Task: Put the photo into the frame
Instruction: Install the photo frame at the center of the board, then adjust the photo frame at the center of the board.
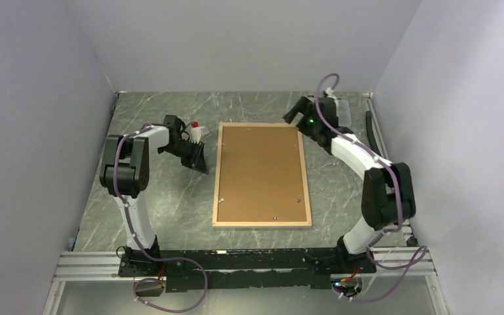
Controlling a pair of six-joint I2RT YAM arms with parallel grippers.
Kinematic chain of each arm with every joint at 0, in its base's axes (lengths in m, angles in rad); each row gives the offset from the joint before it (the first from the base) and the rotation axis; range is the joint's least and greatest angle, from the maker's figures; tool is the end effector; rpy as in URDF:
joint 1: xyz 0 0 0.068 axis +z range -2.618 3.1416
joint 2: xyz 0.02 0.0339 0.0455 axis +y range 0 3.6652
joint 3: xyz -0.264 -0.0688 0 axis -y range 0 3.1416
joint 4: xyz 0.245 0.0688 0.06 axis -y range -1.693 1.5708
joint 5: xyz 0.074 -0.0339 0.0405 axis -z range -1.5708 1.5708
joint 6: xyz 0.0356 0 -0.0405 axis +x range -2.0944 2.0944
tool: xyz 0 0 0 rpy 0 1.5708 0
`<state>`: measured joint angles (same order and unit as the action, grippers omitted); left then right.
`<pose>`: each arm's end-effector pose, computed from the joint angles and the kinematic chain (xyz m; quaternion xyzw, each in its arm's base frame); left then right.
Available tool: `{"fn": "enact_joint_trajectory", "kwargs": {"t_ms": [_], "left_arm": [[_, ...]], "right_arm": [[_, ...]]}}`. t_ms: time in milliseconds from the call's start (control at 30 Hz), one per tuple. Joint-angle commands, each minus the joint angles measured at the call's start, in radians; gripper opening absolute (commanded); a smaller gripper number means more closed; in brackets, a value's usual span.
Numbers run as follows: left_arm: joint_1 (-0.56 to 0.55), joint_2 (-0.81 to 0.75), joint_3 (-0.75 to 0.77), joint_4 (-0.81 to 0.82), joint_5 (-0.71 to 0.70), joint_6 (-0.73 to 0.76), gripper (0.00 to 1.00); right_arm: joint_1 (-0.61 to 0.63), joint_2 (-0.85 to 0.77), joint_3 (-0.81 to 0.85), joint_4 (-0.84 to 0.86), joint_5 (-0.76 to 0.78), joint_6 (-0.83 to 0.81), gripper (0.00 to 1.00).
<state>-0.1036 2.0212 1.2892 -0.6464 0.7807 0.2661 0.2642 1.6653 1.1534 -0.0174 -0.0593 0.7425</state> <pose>0.3716 -0.0638 0.1346 0.2051 0.8981 -0.3703 0.1193 0.3686 0.1019 0.2533 0.1911 0.8459 0.2624 0.4232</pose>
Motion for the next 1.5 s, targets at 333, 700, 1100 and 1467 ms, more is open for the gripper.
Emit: {"fn": "enact_joint_trajectory", "kwargs": {"t_ms": [333, 700, 1100, 1467], "left_arm": [[-0.154, -0.199, -0.213, 0.022, -0.258, 0.244, 0.23], [-0.201, -0.265, -0.319, 0.055, -0.322, 0.317, 0.22], [-0.298, -0.279, -0.351, 0.003, -0.293, 0.321, 0.22], [-0.329, -0.342, -0.255, -0.305, -0.261, 0.425, 0.29]], "right_arm": [[-0.143, 0.028, -0.206, -0.003, -0.039, -0.015, 1.00], [-0.122, 0.185, -0.132, 0.108, -0.246, 0.059, 1.00], [0.156, 0.529, 0.429, -0.081, -0.306, 0.049, 1.00], [0.131, 0.495, 0.655, -0.305, -0.144, -0.080, 1.00]]}}
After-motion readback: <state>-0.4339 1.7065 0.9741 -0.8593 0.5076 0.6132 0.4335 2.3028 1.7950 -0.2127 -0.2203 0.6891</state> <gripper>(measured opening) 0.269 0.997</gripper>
